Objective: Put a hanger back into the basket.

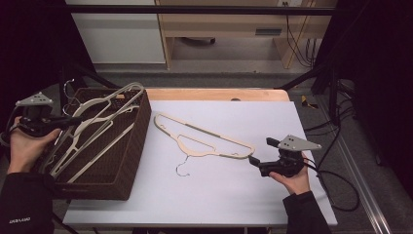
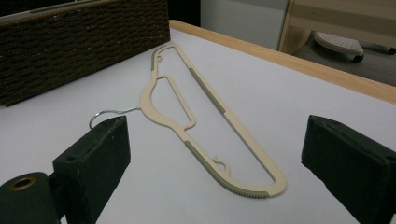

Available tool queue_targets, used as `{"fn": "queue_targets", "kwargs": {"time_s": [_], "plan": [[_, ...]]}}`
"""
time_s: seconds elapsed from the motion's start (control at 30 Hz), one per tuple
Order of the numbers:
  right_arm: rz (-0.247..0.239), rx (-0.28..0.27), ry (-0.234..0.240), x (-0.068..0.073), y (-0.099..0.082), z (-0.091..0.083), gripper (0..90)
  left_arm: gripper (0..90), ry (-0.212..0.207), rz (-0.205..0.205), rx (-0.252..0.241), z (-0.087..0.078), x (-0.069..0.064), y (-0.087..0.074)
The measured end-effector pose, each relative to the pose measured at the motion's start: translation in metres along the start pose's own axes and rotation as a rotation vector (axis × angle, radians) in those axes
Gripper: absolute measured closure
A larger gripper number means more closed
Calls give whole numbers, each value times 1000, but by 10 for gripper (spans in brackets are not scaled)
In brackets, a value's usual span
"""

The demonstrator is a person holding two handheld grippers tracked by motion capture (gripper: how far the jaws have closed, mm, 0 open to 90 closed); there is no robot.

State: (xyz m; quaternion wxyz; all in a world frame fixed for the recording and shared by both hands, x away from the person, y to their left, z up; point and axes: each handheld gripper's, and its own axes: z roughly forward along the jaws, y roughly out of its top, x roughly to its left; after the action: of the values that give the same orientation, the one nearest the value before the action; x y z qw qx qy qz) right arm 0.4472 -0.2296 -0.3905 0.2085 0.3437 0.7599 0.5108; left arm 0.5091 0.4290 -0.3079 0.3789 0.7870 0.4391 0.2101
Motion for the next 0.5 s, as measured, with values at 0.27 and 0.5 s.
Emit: {"fn": "queue_targets", "kwargs": {"time_s": [0.27, 0.5], "plan": [[-1, 6, 3, 0, 0, 1, 81, 858, -62, -32, 65, 20, 2, -22], [-2, 6, 5, 0, 0, 0, 80, 851, -50, -84, 136, 44, 2, -36]]}}
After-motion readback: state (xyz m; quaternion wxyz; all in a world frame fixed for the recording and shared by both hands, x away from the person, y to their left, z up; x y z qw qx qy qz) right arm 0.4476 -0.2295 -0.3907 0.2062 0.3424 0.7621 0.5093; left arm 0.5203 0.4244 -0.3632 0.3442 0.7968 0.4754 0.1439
